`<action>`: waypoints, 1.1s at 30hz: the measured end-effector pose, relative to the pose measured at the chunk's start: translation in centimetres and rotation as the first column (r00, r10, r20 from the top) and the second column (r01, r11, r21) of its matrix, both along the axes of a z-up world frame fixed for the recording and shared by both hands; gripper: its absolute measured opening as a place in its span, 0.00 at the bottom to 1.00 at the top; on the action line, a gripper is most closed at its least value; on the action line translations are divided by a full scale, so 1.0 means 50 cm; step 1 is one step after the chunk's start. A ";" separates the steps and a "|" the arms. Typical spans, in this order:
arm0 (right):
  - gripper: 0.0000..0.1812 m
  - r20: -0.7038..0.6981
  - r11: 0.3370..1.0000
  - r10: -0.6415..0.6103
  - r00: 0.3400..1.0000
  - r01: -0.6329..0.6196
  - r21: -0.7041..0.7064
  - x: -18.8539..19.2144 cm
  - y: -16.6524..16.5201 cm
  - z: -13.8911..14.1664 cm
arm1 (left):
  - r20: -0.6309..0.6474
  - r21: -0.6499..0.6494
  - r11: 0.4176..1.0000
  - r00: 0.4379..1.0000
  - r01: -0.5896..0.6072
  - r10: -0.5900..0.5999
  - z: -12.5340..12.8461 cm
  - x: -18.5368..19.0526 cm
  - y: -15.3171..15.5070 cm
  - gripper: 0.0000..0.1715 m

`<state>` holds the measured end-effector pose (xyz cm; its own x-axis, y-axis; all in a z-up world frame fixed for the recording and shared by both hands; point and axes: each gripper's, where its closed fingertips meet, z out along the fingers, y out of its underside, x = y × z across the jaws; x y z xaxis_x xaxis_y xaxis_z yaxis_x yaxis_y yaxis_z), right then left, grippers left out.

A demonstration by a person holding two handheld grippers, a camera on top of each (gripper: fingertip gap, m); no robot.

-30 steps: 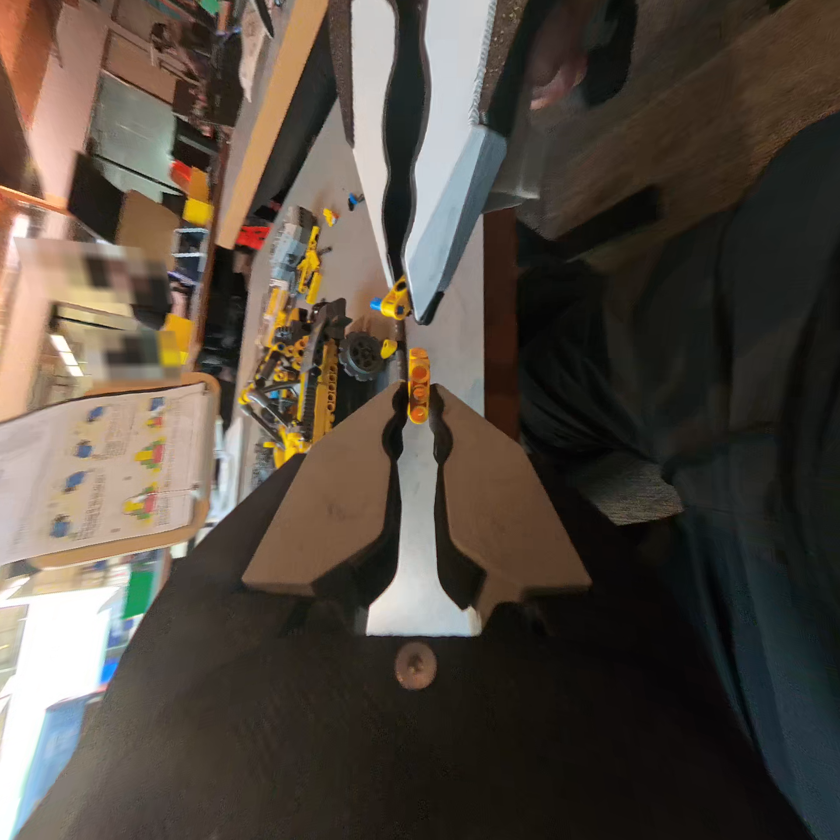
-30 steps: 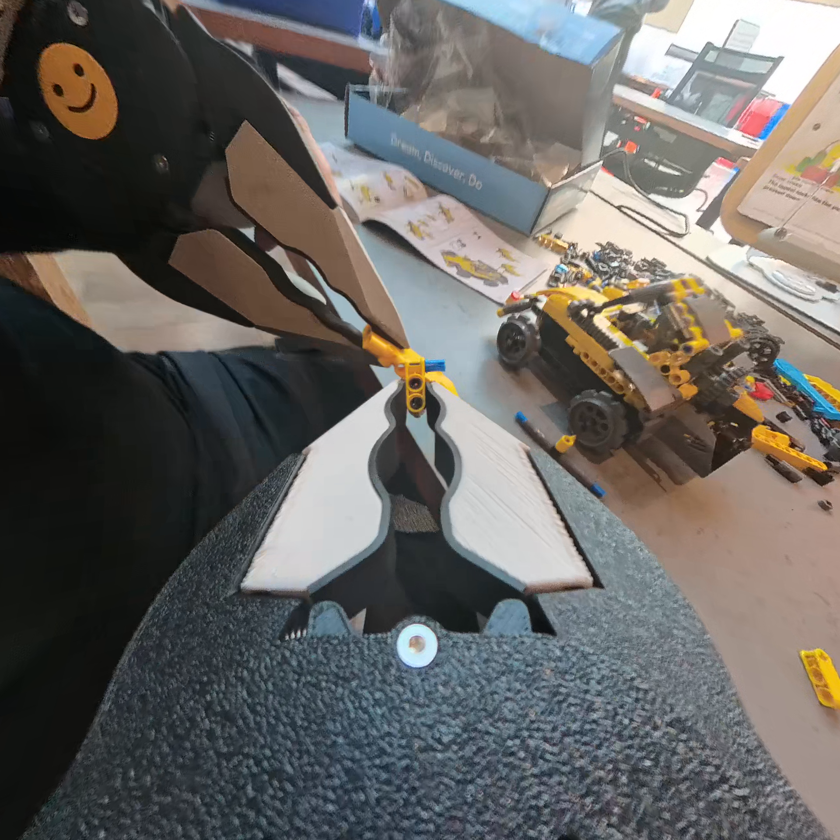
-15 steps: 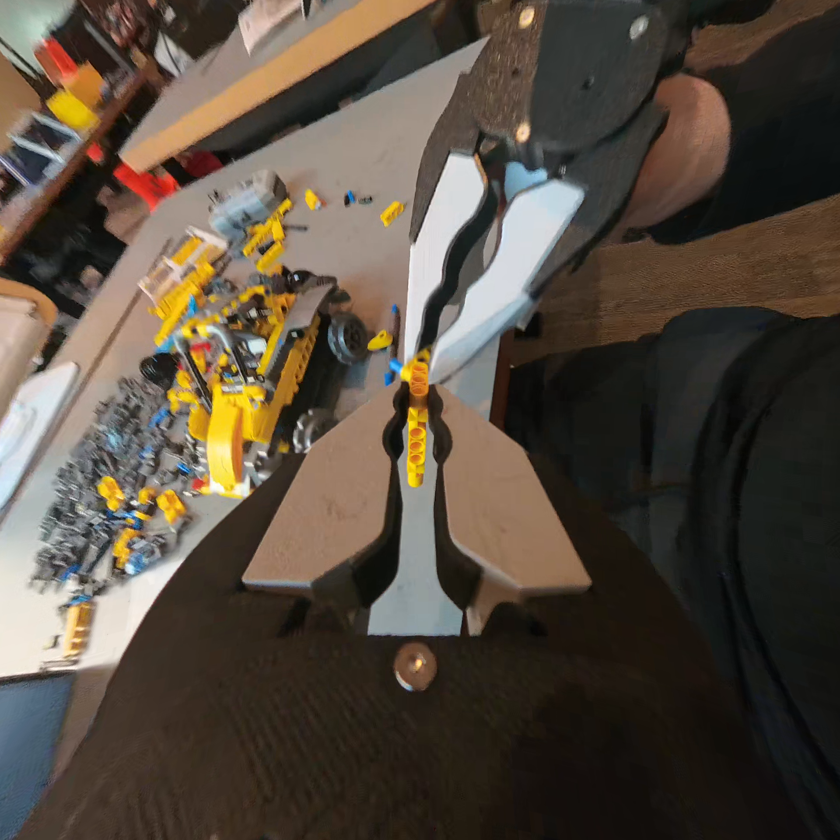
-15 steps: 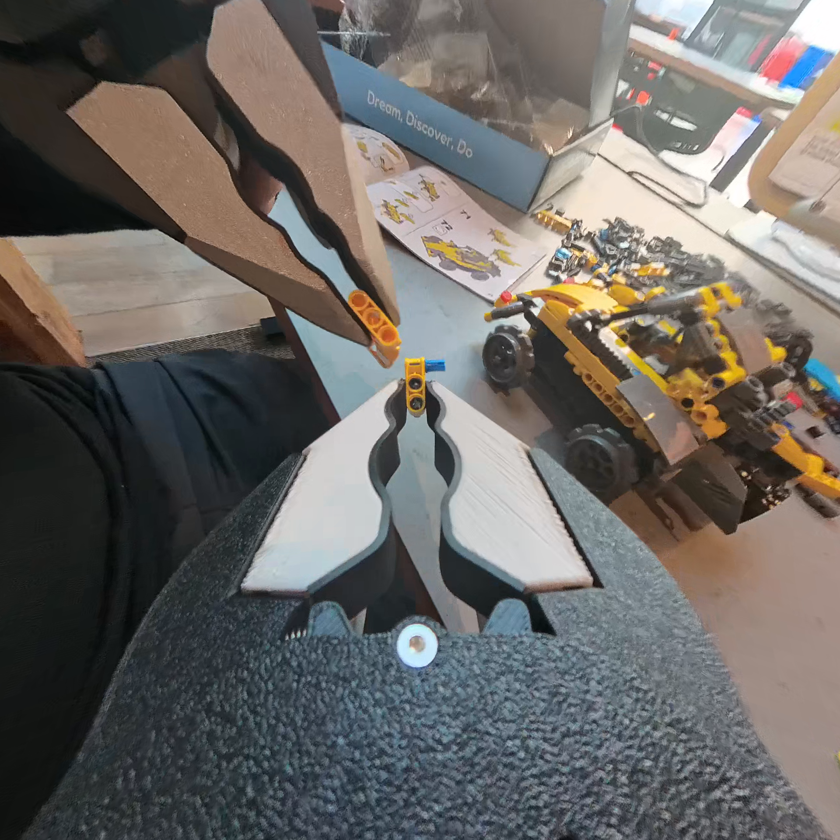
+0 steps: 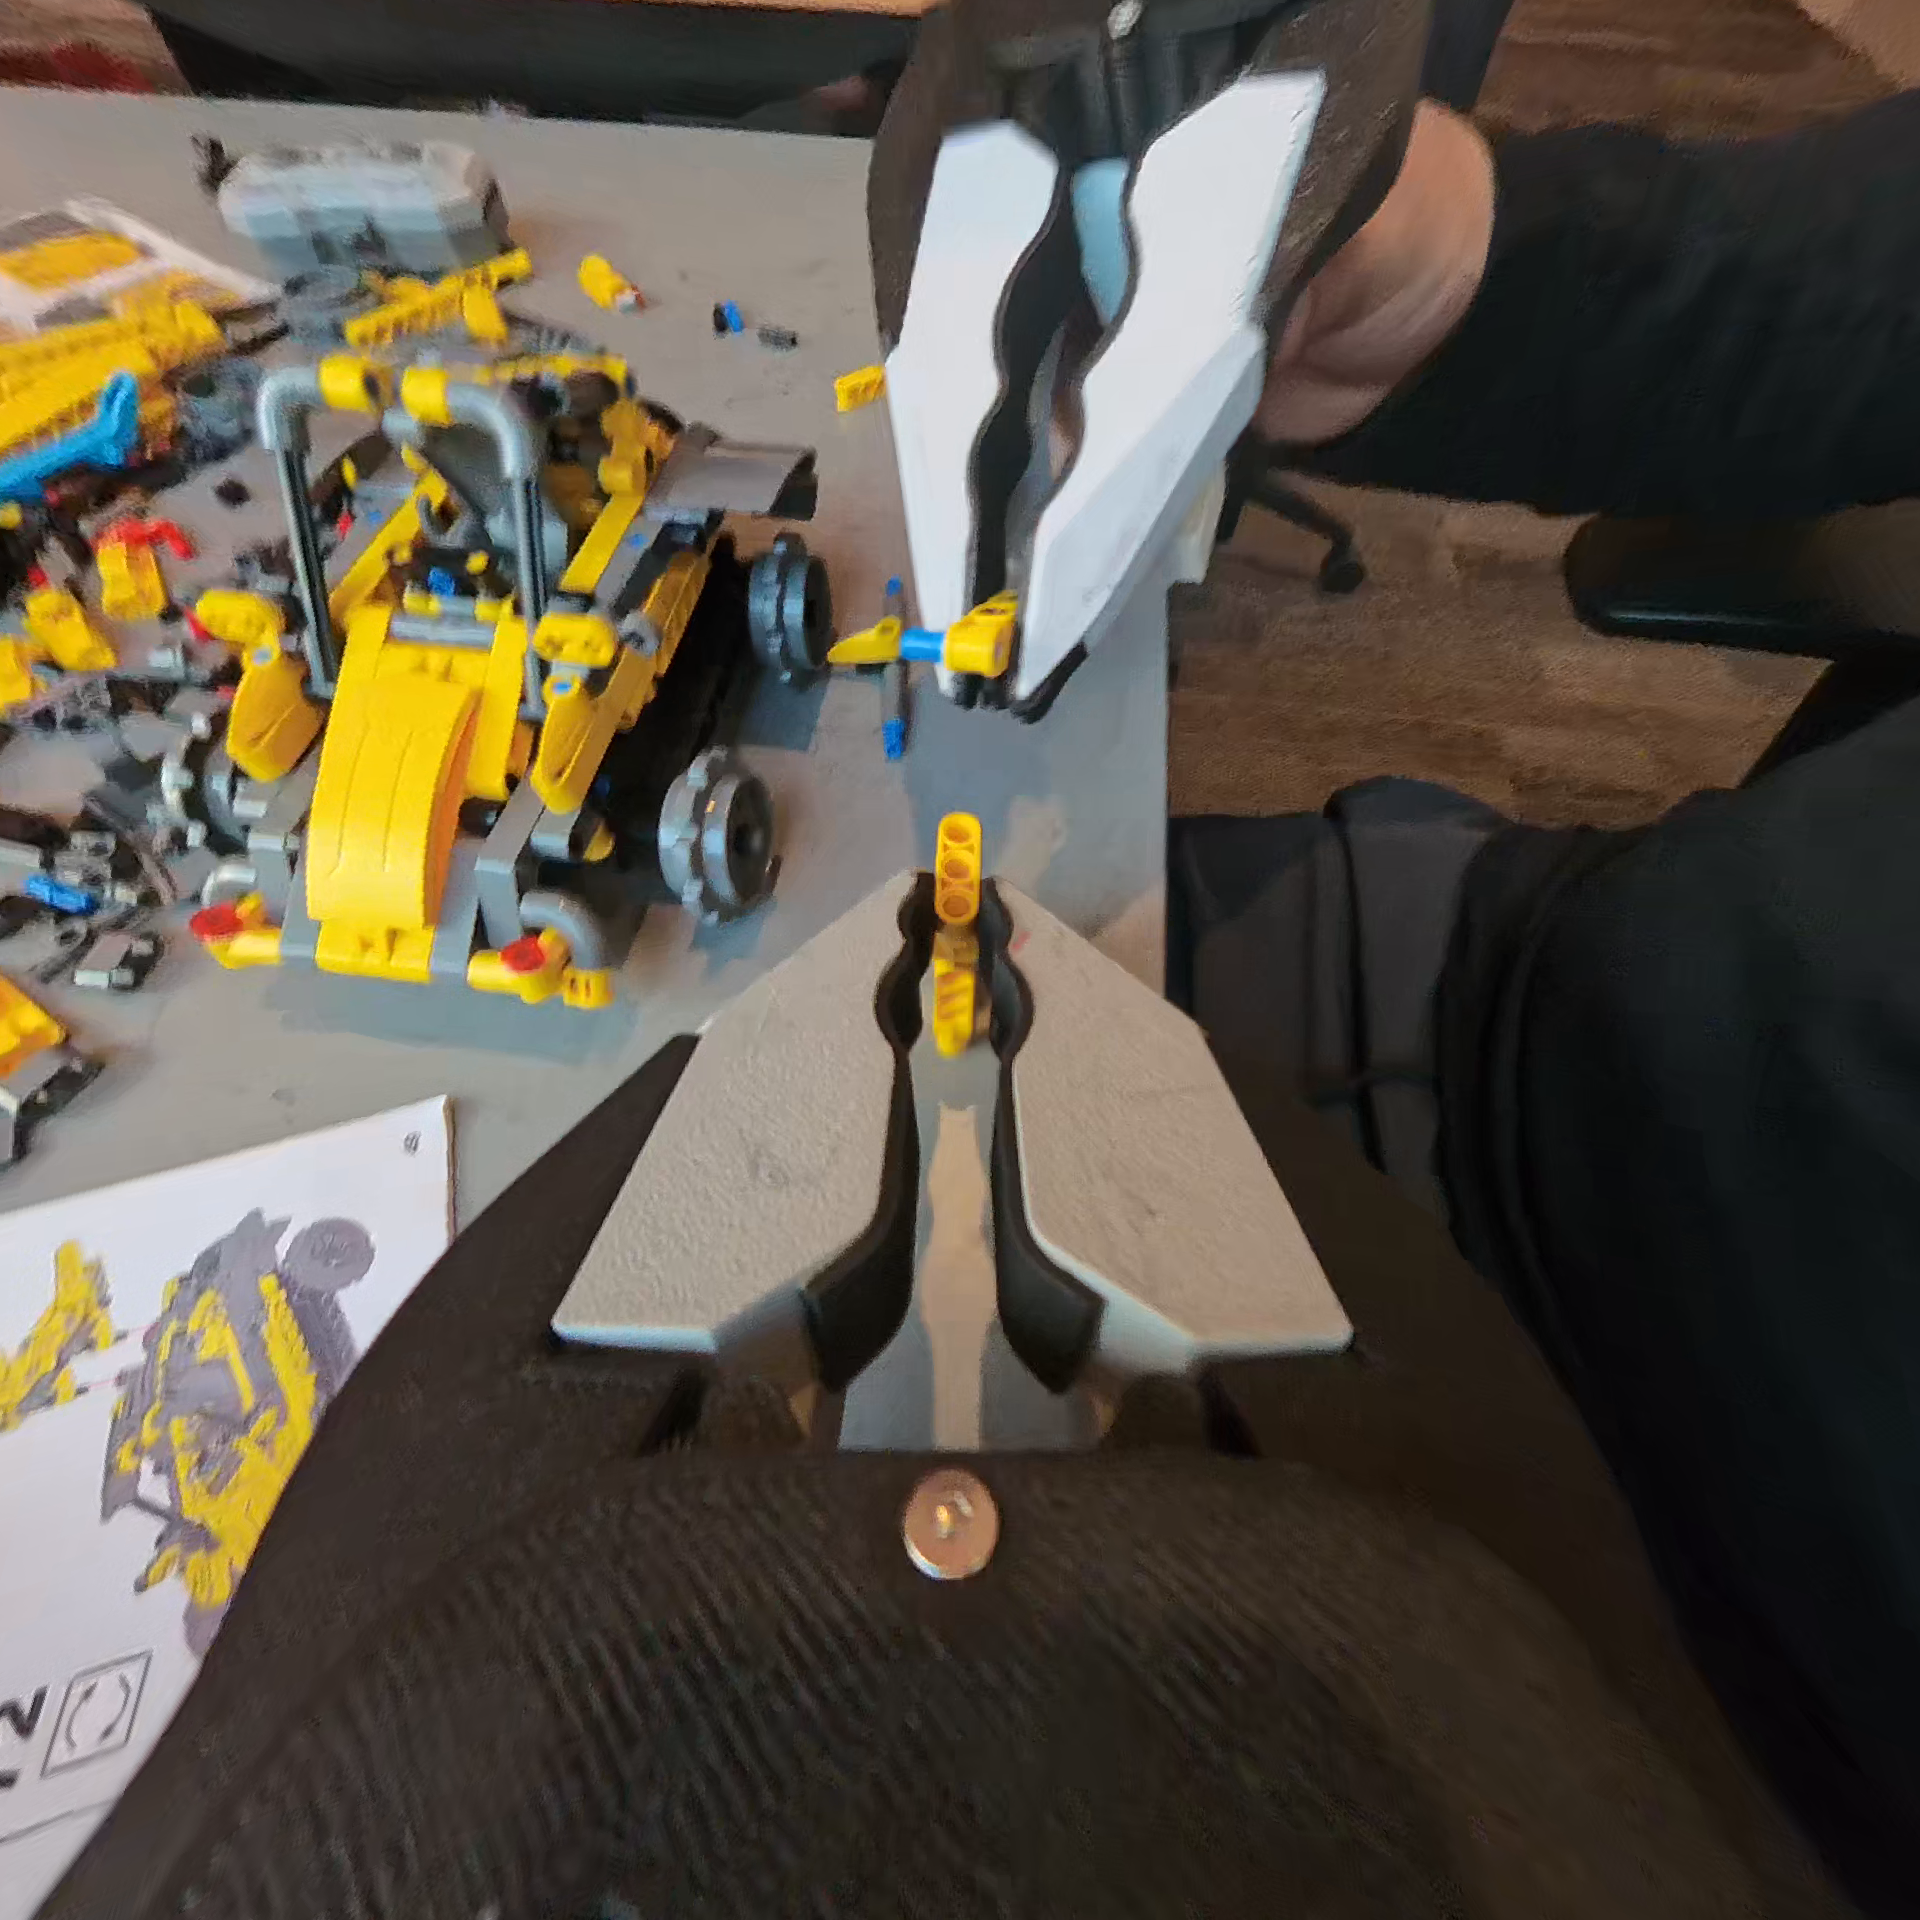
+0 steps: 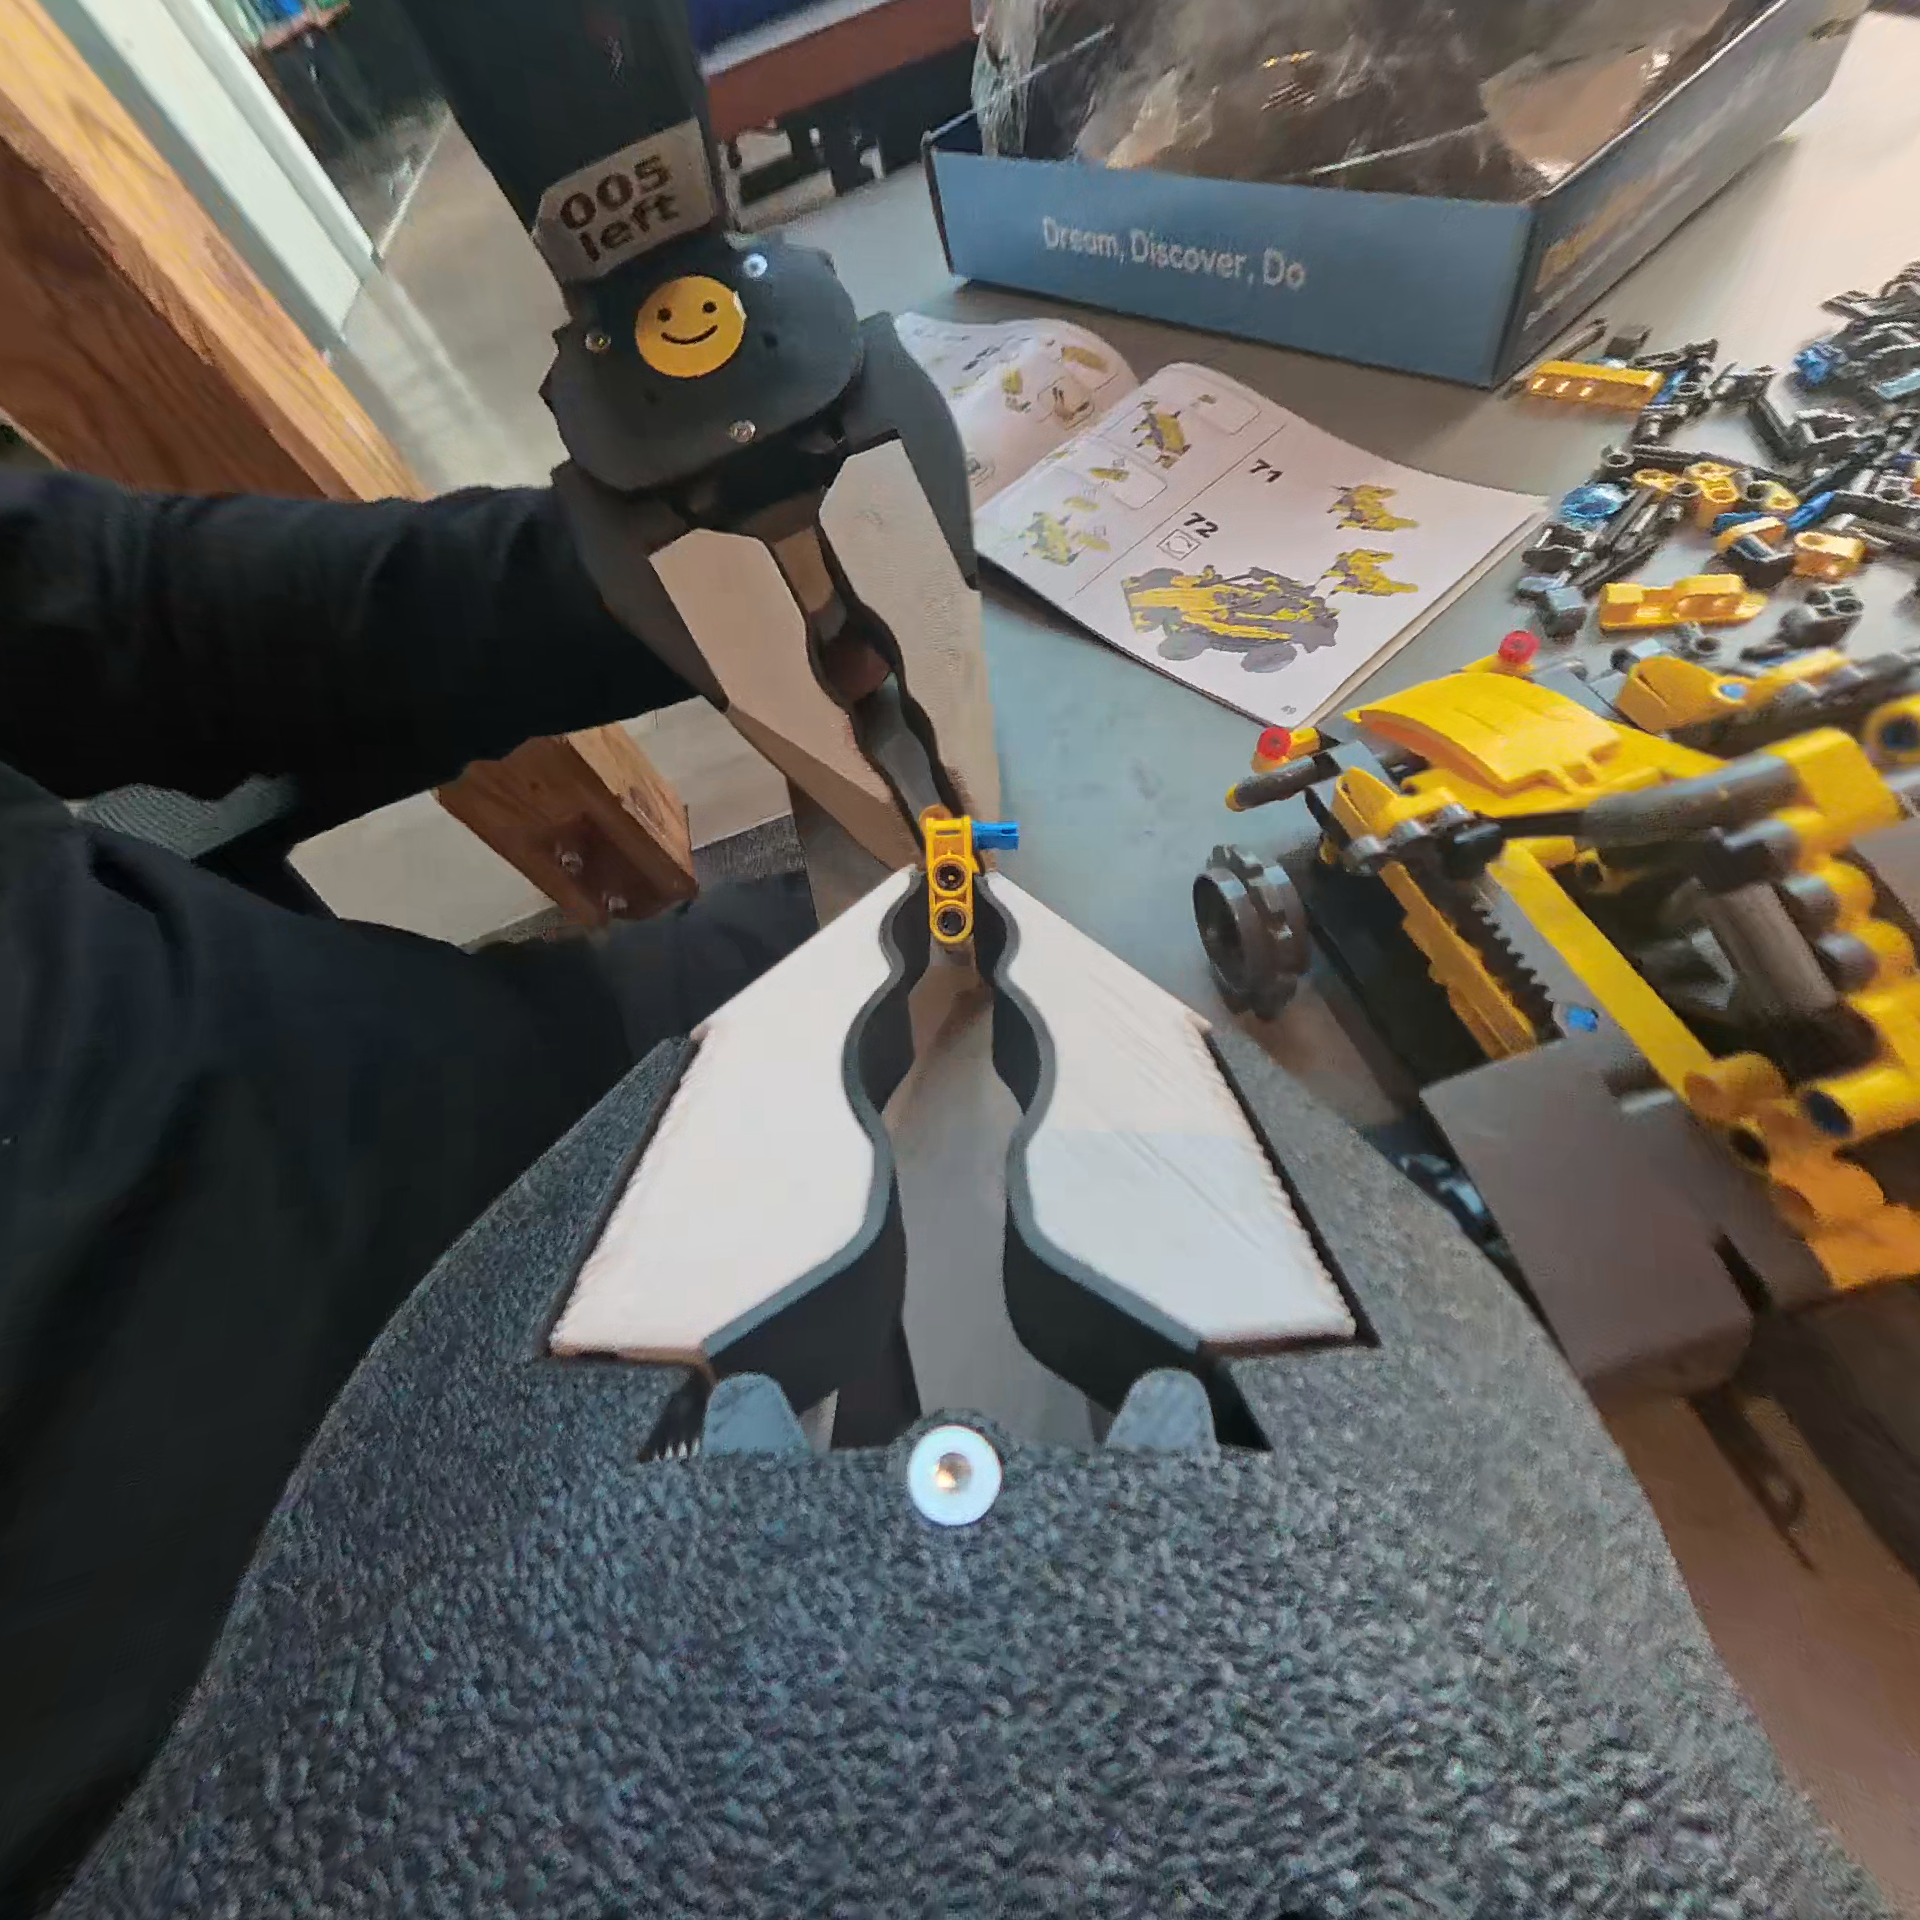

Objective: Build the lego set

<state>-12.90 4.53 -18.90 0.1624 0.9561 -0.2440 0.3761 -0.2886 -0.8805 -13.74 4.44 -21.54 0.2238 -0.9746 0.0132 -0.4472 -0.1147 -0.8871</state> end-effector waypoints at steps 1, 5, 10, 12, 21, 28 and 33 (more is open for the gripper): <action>0.04 0.021 1.000 0.024 1.000 -0.024 0.005 -0.007 -0.001 -0.002 | 0.002 -0.021 1.000 1.000 0.000 0.000 -0.002 -0.006 0.002 0.02; 0.04 0.064 0.996 0.080 0.995 -0.078 -0.030 -0.035 0.002 0.001 | 0.024 -0.093 0.995 1.000 0.021 -0.019 -0.001 -0.014 0.003 0.03; 0.04 0.084 0.989 0.093 0.992 -0.082 -0.123 -0.046 0.012 -0.008 | 0.020 -0.083 0.996 0.999 0.031 -0.029 -0.002 -0.009 0.002 0.03; 0.04 0.056 0.981 0.098 0.994 -0.087 -0.173 -0.049 0.011 -0.006 | 0.019 -0.074 0.997 1.000 0.020 -0.019 -0.001 -0.010 0.004 0.03; 0.04 -0.015 0.955 0.076 0.997 -0.077 -0.286 -0.051 0.012 0.000 | 0.011 -0.056 0.998 1.000 0.020 -0.019 -0.002 -0.007 0.006 0.04; 0.04 -0.005 0.972 0.067 0.998 -0.066 -0.227 -0.052 0.009 -0.008 | -0.050 -0.062 0.997 0.998 0.034 -0.037 -0.021 -0.008 0.001 0.03; 0.04 -0.002 0.976 0.102 0.995 -0.100 -0.193 -0.062 0.004 -0.003 | -0.057 -0.032 0.997 0.996 0.071 -0.072 -0.021 -0.006 -0.007 0.03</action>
<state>-15.98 4.75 -19.05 0.0705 0.9027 -0.4246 0.4190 -0.4130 -0.8086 -14.06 4.10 -22.58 0.1547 -0.9874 0.0319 -0.5060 -0.1069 -0.8559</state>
